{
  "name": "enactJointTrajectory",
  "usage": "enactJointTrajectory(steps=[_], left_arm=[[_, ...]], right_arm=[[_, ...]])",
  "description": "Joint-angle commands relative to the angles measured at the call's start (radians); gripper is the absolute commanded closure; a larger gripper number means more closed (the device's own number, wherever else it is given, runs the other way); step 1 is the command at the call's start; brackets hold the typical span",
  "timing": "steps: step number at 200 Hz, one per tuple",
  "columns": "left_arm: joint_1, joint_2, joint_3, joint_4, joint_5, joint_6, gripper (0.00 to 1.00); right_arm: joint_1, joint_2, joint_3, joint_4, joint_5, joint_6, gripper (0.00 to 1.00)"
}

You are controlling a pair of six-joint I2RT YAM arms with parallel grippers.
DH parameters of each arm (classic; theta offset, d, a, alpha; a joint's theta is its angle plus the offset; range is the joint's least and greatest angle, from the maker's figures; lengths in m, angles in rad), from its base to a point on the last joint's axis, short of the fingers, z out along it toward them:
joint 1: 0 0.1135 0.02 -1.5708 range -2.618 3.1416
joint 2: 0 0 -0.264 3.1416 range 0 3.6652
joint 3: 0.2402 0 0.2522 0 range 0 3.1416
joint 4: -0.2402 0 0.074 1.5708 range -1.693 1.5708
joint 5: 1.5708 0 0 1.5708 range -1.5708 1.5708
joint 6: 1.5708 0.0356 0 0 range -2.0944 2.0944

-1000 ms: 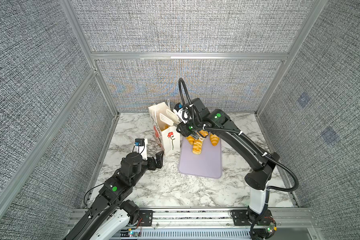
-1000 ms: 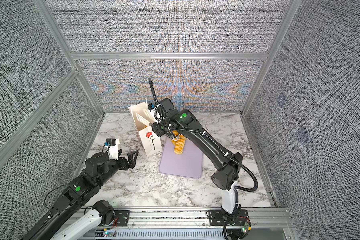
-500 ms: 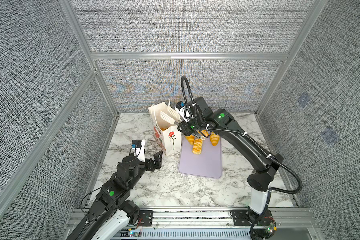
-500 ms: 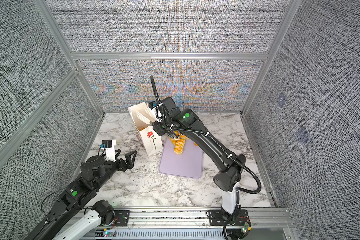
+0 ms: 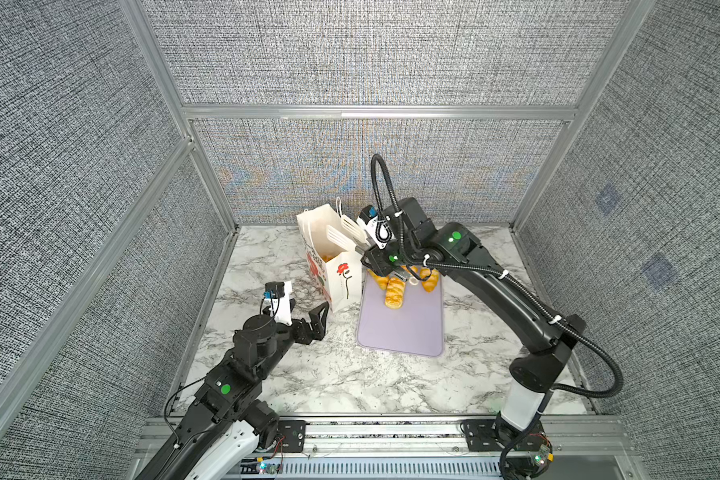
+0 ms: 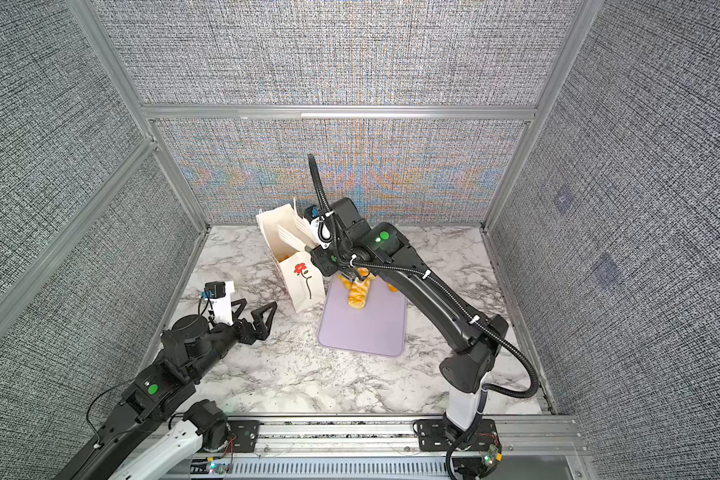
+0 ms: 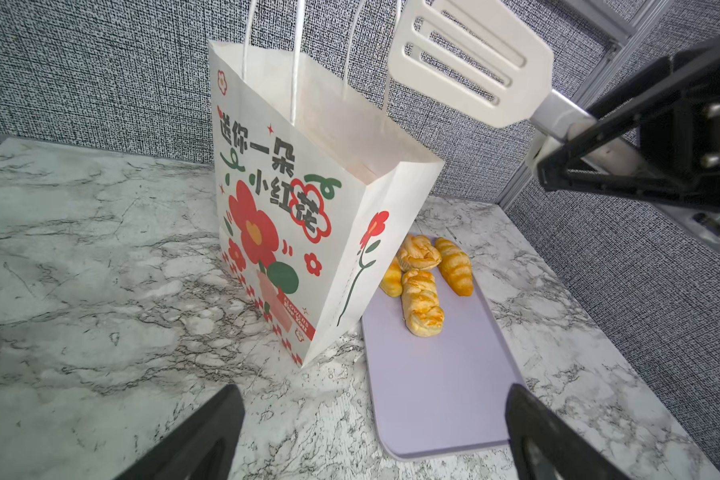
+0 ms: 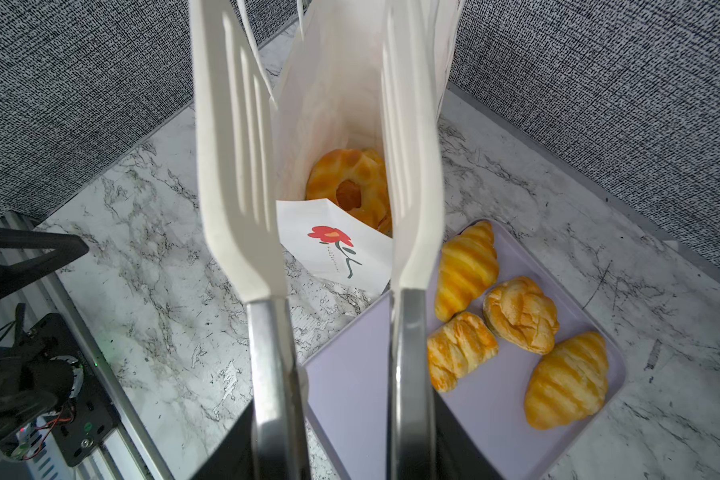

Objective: Place the fake bread into the paper bag
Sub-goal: 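Move the empty tongs with the right gripper back over the tray buns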

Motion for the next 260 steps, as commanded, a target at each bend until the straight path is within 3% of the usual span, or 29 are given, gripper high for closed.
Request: enactJointTrajectory(steps=[1,260], left_arm=[[0.000,0.010,0.002,0.049,0.034,0.000,0.02],[-0.043,0.064,-0.060,0.139,0.083,-0.048,0.05]], right_arm=[[0.002,-0.035,-0.031,0.055,0.030,0.021,0.52],[-0.032,-0.301,-0.508,0.083,0.198,0.139,0.51]])
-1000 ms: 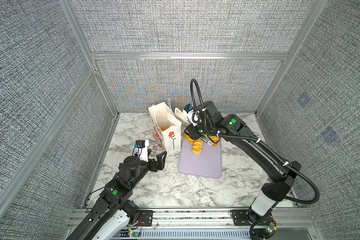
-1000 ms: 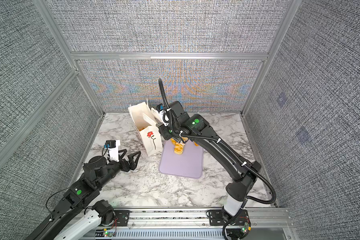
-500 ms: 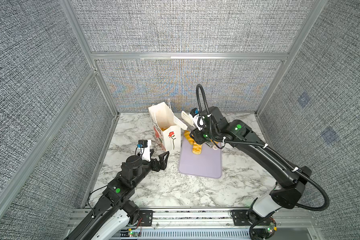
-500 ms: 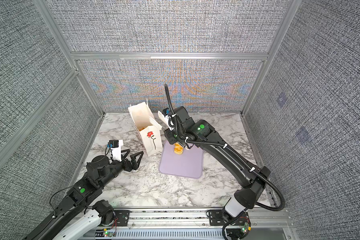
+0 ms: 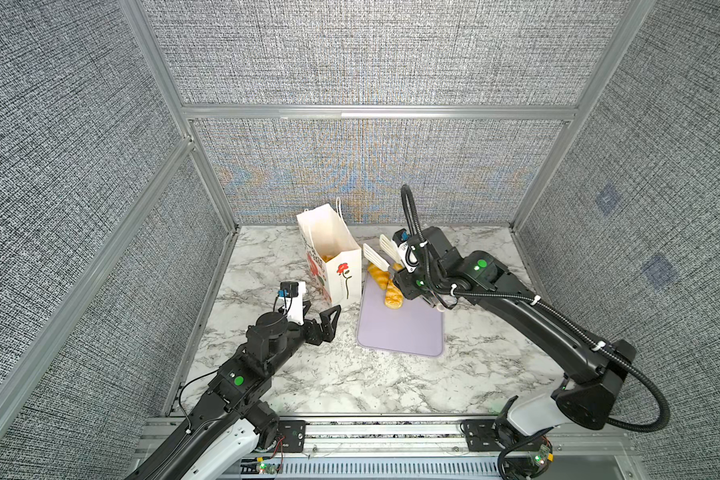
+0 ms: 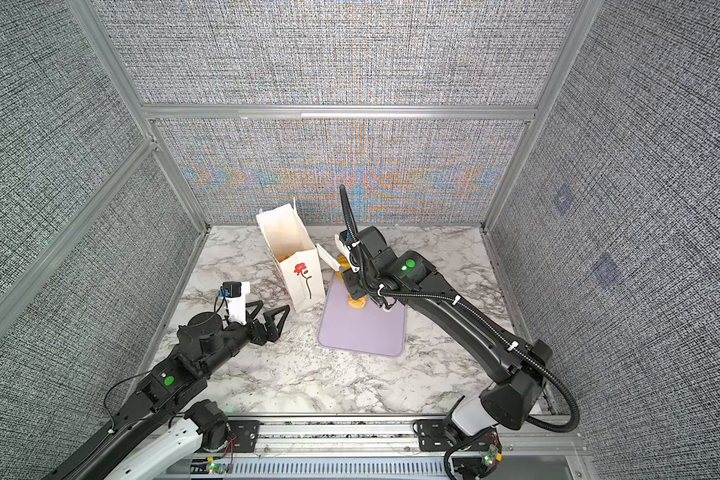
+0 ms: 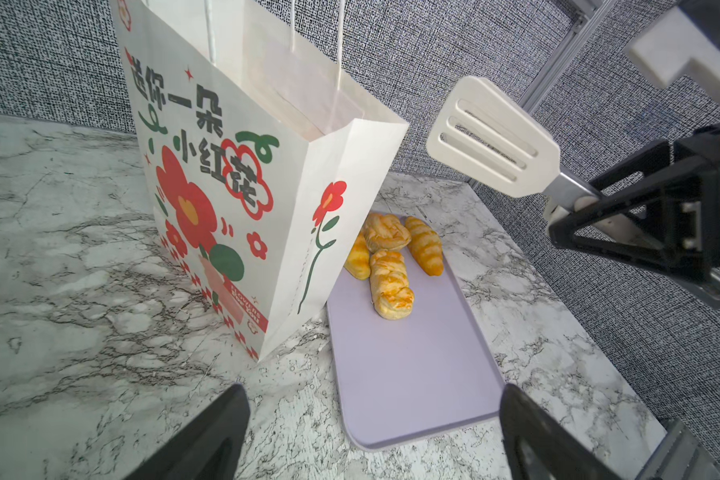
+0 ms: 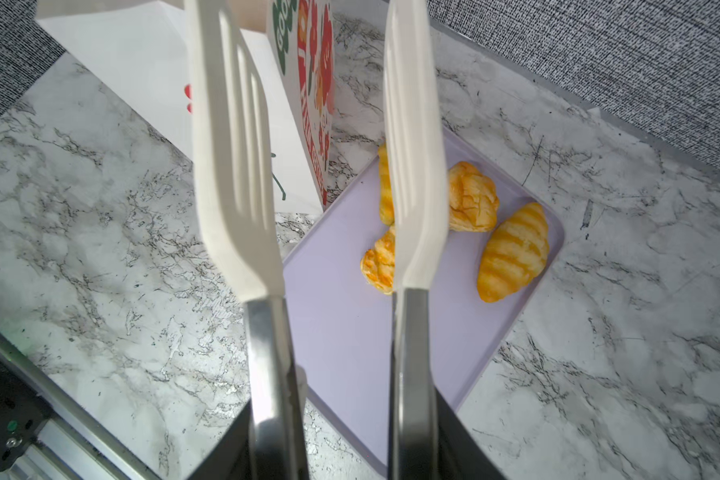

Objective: Place the fake bread into the paper bag
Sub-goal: 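Move the empty tongs with the right gripper back over the tray buns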

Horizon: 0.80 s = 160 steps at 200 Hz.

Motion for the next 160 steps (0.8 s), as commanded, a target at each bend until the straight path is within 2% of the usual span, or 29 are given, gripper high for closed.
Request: enactJointTrajectory(steps=[1,87,160], left_arm=[[-0.003,0.001,-0.007,0.045,0.011,-0.013,0.05],[-0.017,0.006,-0.033,0.059,0.008,-0.032,0.05],[-0.031,0.013,-0.053,0.070,0.008,-0.049,0.05]], right_arm=[[-0.006,-0.014,-0.036,0.010,0.036,0.033,0.51],[-0.021,-0.042,-0.207,-0.048,0.090,0.127,0.50],[-0.023,-0.026,-0.352,-0.018,0.040,0.233,0.49]])
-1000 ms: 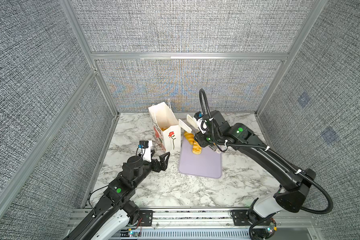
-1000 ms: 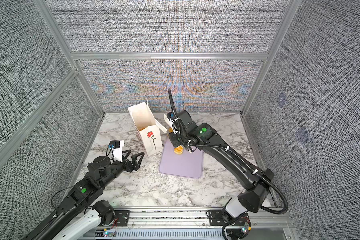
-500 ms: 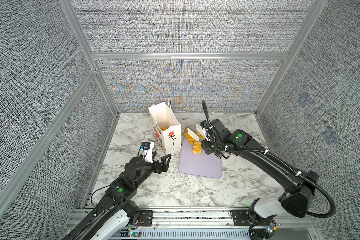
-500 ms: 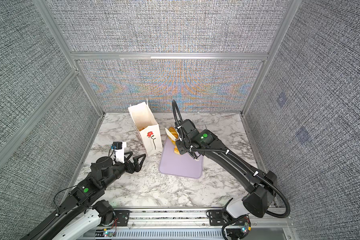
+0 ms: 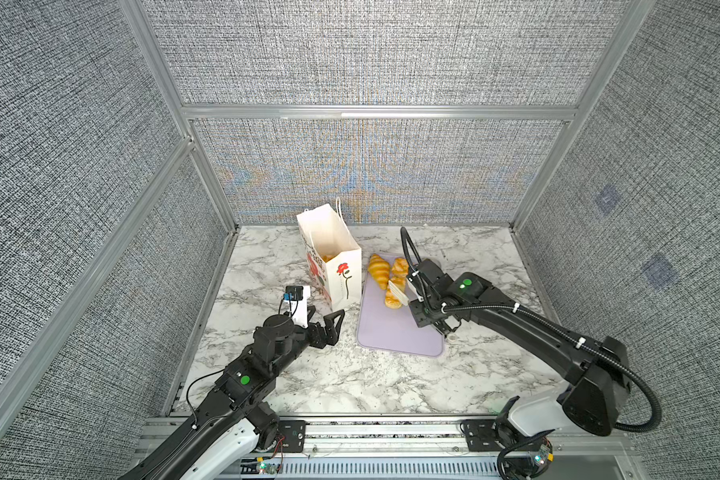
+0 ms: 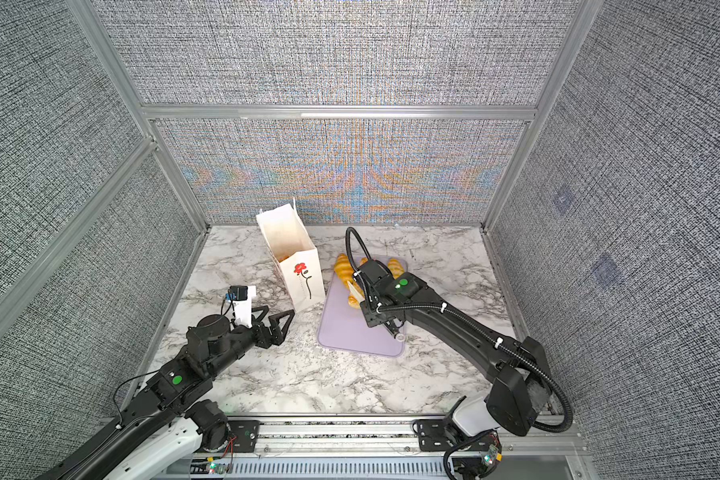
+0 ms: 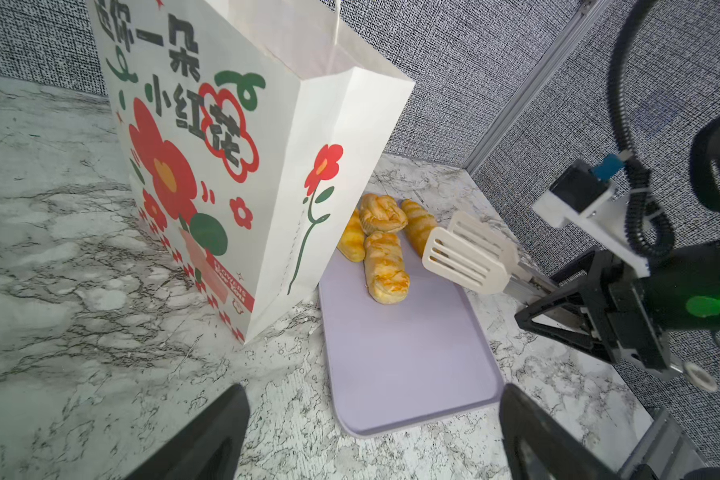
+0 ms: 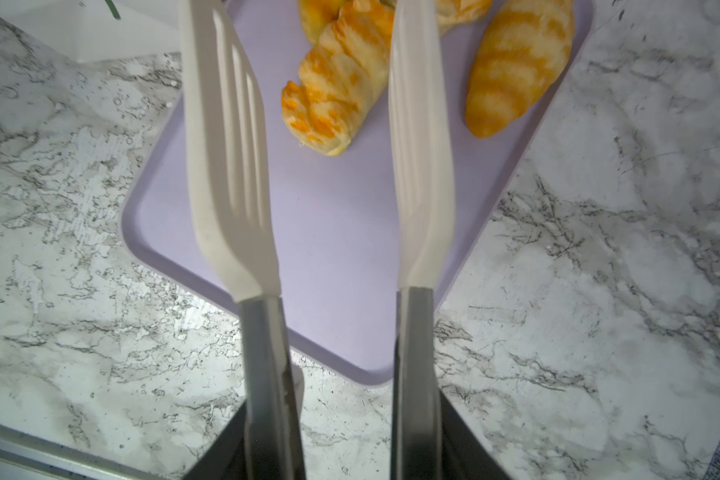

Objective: Place the fake bread into the paper bag
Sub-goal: 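Move the empty tongs with the right gripper back over the tray buns, then lower the open tongs around the braided orange-streaked twist bun with the right gripper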

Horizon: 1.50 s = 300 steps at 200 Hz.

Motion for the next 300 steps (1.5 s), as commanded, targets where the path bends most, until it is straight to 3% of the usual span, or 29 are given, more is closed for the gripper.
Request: enactJointTrajectory(steps=[1,67,184,300], left_arm=[[-0.003,0.002,-0.002,0.028,0.004,-0.006,0.05],[-0.010,-0.006,-0.014,0.026,-0.002,-0.014,0.04],[-0.016,-0.015,-0.028,0.019,-0.010,-0.013,0.05],[-0.017,-0.010,-0.034,0.028,-0.007,-0.013,0.05]], right_arm=[[0.002,0.006,-0.023,0.026,-0.013,0.059,0.49],[0.030,0.105,-0.003,0.060,-0.043,0.087,0.49],[0.047,0.253,0.094,0.031,0.080,0.127,0.49],[0.014,0.157,-0.009,-0.037,0.108,0.104,0.50]])
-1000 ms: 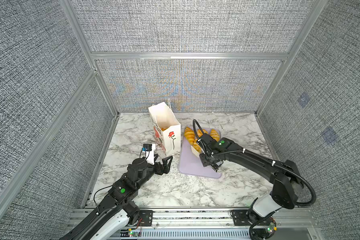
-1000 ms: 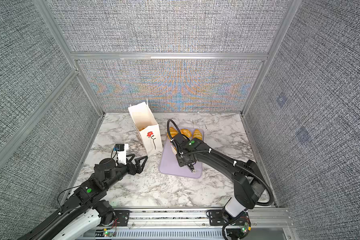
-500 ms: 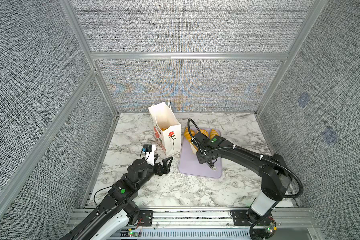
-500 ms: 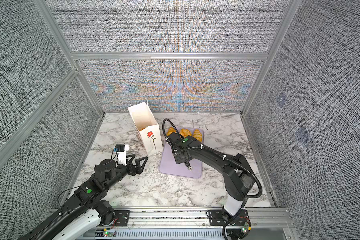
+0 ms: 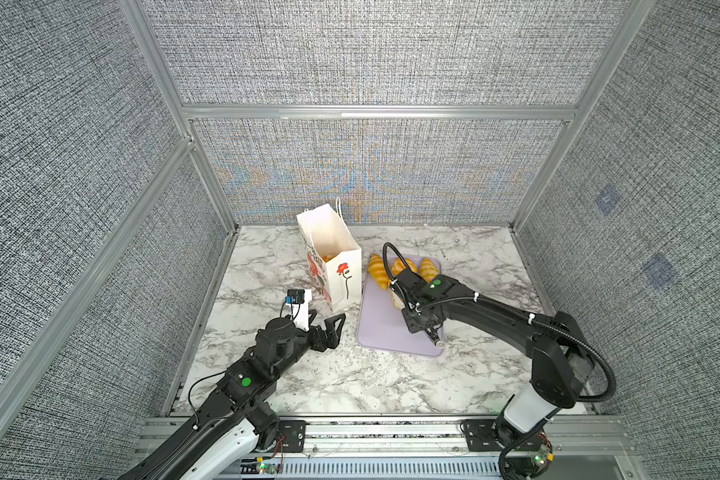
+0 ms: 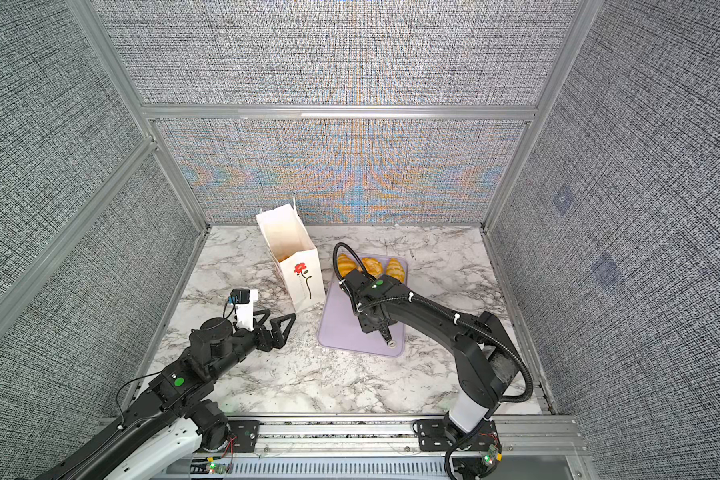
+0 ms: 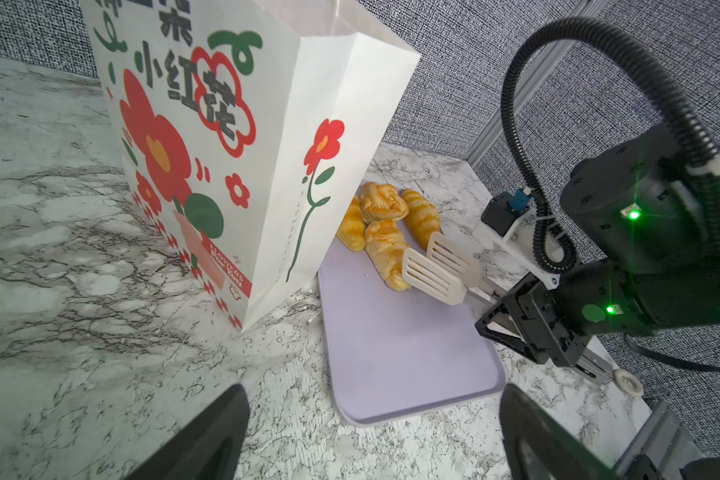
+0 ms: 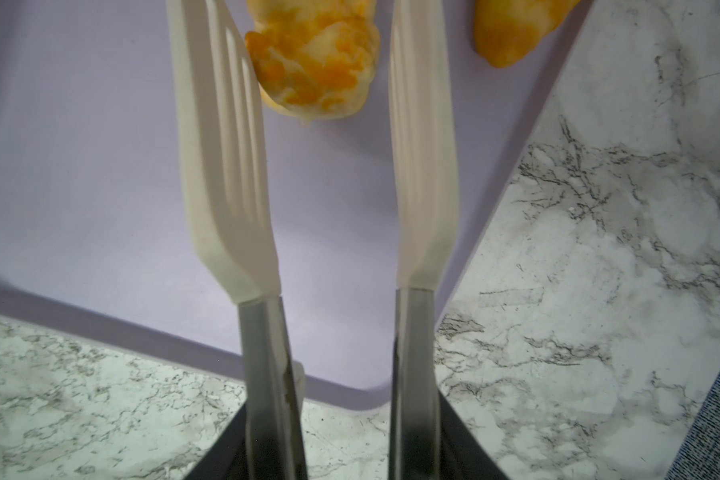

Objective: Place the fake bread into the paper bag
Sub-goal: 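Lower the open tongs around the braided orange-streaked twist bun with the right gripper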

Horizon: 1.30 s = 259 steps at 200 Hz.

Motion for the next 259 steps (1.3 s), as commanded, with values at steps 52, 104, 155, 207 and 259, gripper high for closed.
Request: enactJointTrajectory(steps=[52,104,155,207,259], left_arm=[[-0.004,0.005,-0.005,0.034,0.004,-0.005,0.05],[-0.006,0.003,-0.007,0.031,0.003,-0.006,0.05],[-0.006,-0.007,-0.011,0.021,-0.005,-0.006,0.04],[-0.007,-0.009,-0.010,0.009,-0.009,-0.006,0.05],[-0.009,-0.010,-0.010,0.005,-0.013,-0.006,0.05]], right_arm=[[-0.006,-0.083,-0.041,0.008,-0.013,-0.006,0.49],[-0.007,-0.074,-0.068,0.049,-0.040,0.019,0.48],[-0.006,-0.040,-0.066,0.064,-0.003,0.025,0.46],[-0.018,0.004,-0.057,0.098,-0.017,0.016,0.44],[-0.037,0.030,-0.037,0.123,-0.033,0.006,0.44]])
